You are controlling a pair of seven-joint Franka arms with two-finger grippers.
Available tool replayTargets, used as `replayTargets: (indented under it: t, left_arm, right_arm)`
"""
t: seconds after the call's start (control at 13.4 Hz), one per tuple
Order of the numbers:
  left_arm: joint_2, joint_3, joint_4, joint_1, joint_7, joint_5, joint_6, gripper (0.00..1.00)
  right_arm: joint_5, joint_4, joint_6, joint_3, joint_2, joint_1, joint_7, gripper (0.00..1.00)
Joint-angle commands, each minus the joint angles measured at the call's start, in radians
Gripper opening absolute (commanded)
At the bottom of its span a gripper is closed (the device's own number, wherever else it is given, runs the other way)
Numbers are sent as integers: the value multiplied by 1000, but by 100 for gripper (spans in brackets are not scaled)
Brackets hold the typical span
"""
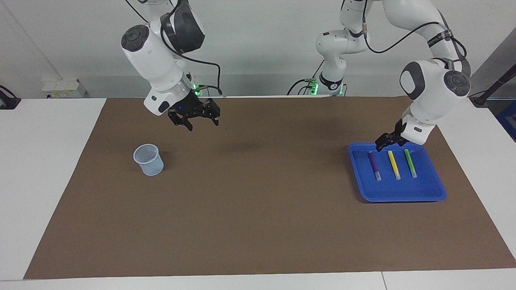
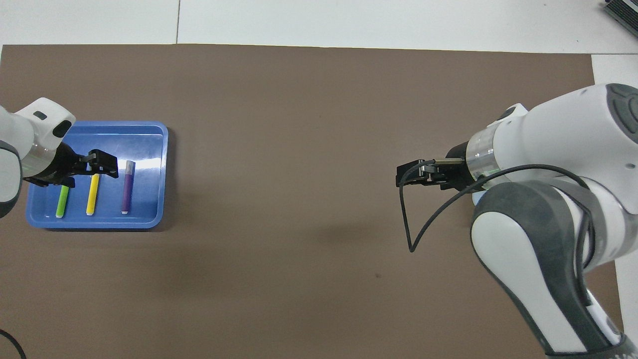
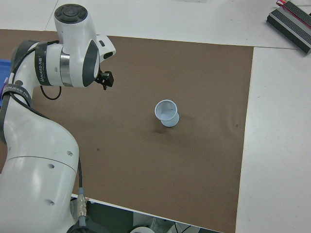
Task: Transfer and insert pens with both arms
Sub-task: 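Lower the left gripper to the purple pen while the right gripper advances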
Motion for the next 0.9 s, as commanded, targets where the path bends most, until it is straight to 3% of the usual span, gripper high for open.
replayTargets:
  t: [0.0,0.52,0.82]
  left_arm:
    - [36,-7,-24,9,7,7,65,100]
    - [144,-7,-26,9,41,7,191,99]
    - [155,-7,-55,11,46,7,212,95]
  right_arm:
    - [112,2,58,1,14,18,148,100]
    - [177,-4,199,1,47,113,260,100]
    - [179,-7,215,1,51,122,288,100]
